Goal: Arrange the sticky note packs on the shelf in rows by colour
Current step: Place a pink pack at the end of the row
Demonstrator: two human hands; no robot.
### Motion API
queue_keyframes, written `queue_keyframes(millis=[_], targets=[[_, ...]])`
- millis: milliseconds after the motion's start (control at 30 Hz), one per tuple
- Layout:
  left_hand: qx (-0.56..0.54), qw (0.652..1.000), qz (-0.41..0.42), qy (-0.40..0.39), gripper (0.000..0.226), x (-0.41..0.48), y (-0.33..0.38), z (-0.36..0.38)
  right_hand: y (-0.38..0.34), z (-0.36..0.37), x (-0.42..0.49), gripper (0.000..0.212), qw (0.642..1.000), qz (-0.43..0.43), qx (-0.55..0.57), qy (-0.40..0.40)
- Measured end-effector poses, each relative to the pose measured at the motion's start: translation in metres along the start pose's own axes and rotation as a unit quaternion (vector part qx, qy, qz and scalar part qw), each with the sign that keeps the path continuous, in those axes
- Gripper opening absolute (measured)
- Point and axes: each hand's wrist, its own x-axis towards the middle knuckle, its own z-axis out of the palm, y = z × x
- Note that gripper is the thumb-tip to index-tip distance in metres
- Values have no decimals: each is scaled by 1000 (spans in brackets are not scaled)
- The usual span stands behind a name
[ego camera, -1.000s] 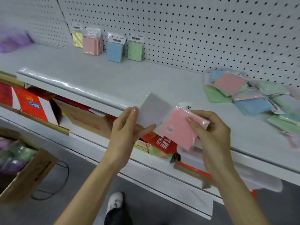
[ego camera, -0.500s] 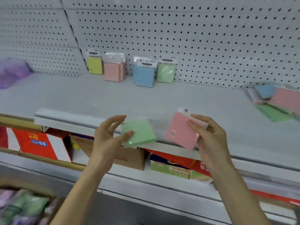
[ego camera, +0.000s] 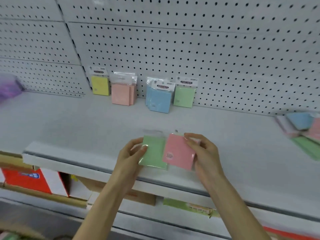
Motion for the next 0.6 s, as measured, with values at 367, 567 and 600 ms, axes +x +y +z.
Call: queue_keyframes(millis=[367,567,600], targets=[[77,996,25,-42,53,39,2,3,20,39,57,16,997,-77,-26,-11],[57,995,65,-45,45,60,10,-22,19,49,75,54,983,-147,-113,10],[52,995,68,-44,45,63,12,-27,20,51,78,58,987,-108,-114,20]])
